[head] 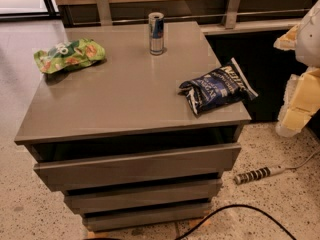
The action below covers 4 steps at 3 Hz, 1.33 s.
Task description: Move blue chip bag near redbull can
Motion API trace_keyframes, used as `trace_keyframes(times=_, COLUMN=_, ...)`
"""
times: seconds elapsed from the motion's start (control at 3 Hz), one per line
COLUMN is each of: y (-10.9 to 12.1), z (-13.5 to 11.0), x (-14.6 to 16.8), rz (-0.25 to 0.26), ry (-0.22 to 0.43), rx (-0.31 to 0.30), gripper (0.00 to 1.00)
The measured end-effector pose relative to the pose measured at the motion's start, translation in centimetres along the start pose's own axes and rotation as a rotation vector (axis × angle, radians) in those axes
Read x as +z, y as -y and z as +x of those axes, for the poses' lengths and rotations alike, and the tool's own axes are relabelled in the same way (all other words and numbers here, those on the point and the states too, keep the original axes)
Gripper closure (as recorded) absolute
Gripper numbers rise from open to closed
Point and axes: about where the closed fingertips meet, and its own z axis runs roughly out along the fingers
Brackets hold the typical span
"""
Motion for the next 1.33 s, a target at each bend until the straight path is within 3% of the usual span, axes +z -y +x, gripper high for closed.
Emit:
trace_keyframes(times=0.33, y=0.0, z=0.0, x=0.0, rz=0.0, ry=0.0, rx=0.0, gripper=0.0)
trace_keyframes(times=1.0, y=1.1, z=0.2, x=0.2, rz=0.004, ry=0.113, rx=0.097, gripper=0.0)
trace_keyframes(times=1.33, y=5.6, z=-0.6, x=4.1, rz=0.033, ry=0.353, rx=0.187, gripper=0.0)
